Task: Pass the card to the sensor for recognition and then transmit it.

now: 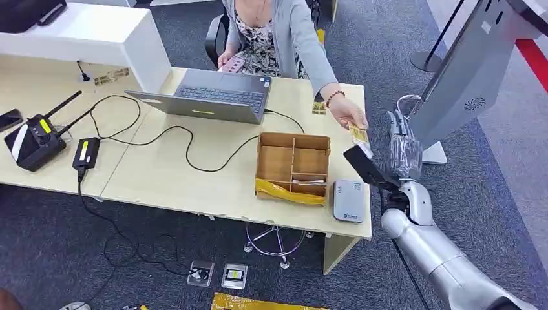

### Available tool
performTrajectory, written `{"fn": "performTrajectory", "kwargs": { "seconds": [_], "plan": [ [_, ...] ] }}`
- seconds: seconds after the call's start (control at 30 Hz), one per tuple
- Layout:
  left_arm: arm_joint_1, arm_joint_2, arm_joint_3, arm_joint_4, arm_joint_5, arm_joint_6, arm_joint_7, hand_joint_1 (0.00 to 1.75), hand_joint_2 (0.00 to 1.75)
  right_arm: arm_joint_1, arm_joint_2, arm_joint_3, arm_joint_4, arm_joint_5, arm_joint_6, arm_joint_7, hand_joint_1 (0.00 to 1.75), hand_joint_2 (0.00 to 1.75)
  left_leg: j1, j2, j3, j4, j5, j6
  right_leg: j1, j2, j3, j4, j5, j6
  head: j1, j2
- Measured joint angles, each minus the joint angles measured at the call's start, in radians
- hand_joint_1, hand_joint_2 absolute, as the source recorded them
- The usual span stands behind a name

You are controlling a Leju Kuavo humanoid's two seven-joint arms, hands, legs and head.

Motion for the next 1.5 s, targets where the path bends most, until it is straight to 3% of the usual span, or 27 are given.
{"fn": "performTrajectory", "kwargs": {
  "seconds": [0.2, 0.73, 0.77, 0.8, 1.17, 1.5],
  "plan": [
    [0.001, 0.001, 0.0, 0.0, -0.007, -0.002, 0.0, 0.0, 0.0, 0.0, 0.014, -0.018, 0.038, 0.01, -0.001, -0.046, 0.0, 1.75, 0.0, 0.0, 0.0, 0.0, 0.0, 0.0, 0.0, 0.0, 0.0, 0.0, 0.0, 0.0, 0.0, 0.0],
    [0.002, 0.008, -0.003, 0.0, -0.032, -0.028, -0.028, 0.0, 0.0, 0.017, 0.032, -0.107, 0.086, 0.046, -0.001, -0.087, 0.0, 1.75, 0.0, 0.0, 0.0, 0.0, 0.0, 0.0, 0.0, 0.0, 0.0, 0.0, 0.0, 0.0, 0.0, 0.0],
    [0.002, 0.009, -0.003, 0.0, -0.032, -0.028, -0.028, 0.0, 0.0, 0.018, 0.033, -0.112, 0.088, 0.046, -0.001, -0.087, 0.56, 1.75, 0.0, 0.0, 0.0, 0.0, 0.0, 0.0, 0.0, 0.0, 0.0, 0.0, 0.0, 0.0, 0.0, 0.0],
    [0.002, 0.009, -0.003, 0.0, -0.032, -0.029, -0.028, 0.0, 0.0, 0.018, 0.034, -0.116, 0.09, 0.046, -0.001, -0.087, 1.75, 1.75, 0.0, 0.0, 0.0, 0.0, 0.0, 0.0, 0.0, 0.0, 0.0, 0.0, 0.0, 0.0, 0.0, 0.0],
    [0.003, 0.012, -0.003, 0.0, -0.031, -0.035, -0.061, 0.0, 0.0, 0.029, 0.037, -0.149, 0.099, 0.03, 0.0, -0.108, 1.75, 1.75, 0.0, 0.0, 0.0, 0.0, 0.0, 0.0, 0.0, 0.0, 0.0, 0.0, 0.0, 0.0, 0.0, 0.0],
    [0.003, 0.021, -0.011, 0.0, -0.042, -0.04, -0.05, 0.0, 0.0, 0.036, 0.035, -0.151, 0.099, -0.018, -0.001, -0.106, 1.75, 1.75, 0.0, 0.0, 0.0, 0.0, 0.0, 0.0, 0.0, 0.001, 0.0, 0.0, 0.0, 0.0, 0.0, 0.0]
  ]
}}
